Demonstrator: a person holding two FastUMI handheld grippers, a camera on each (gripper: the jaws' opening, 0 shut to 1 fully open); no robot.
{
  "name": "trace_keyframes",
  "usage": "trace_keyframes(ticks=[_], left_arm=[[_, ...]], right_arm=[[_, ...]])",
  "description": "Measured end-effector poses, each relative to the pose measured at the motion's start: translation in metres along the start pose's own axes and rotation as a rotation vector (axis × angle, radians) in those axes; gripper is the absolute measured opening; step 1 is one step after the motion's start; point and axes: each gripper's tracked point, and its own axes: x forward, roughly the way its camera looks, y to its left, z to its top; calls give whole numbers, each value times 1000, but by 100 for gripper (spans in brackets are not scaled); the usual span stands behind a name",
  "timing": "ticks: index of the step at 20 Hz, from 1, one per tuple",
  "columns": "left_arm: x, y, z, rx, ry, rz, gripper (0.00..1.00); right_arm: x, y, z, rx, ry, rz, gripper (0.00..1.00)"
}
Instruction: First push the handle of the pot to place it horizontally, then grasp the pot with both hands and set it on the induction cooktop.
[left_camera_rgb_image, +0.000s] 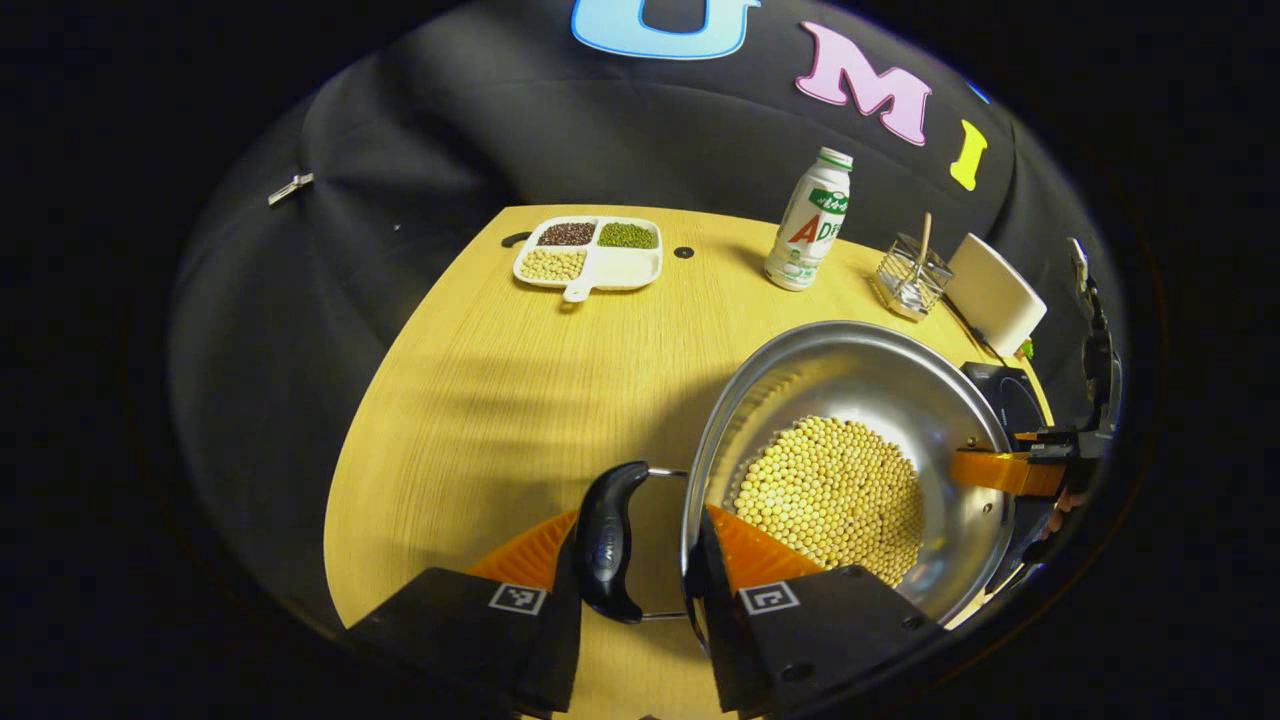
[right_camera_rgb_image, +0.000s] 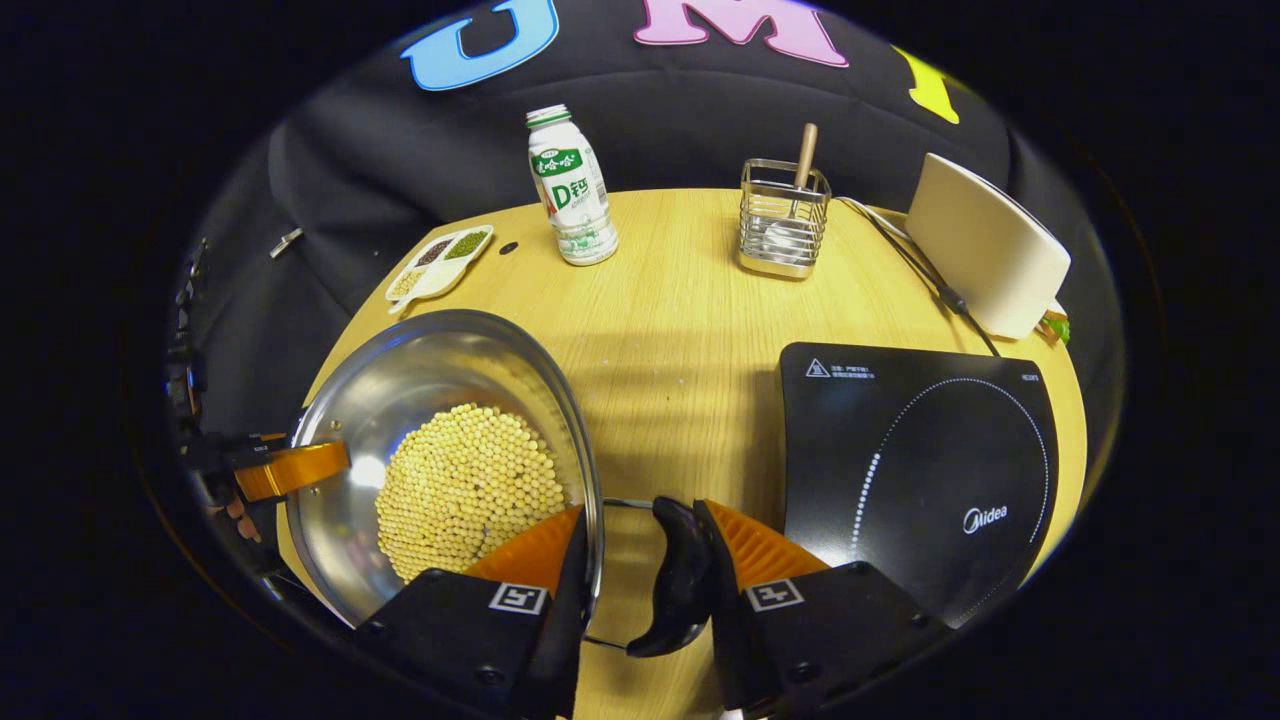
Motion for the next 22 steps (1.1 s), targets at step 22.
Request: trace_keyframes(ticks=[22], left_arm=[[-162, -125, -30, 29, -28, 11, 56]], right_arm=[[-185, -83, -33, 5, -45, 36, 57]])
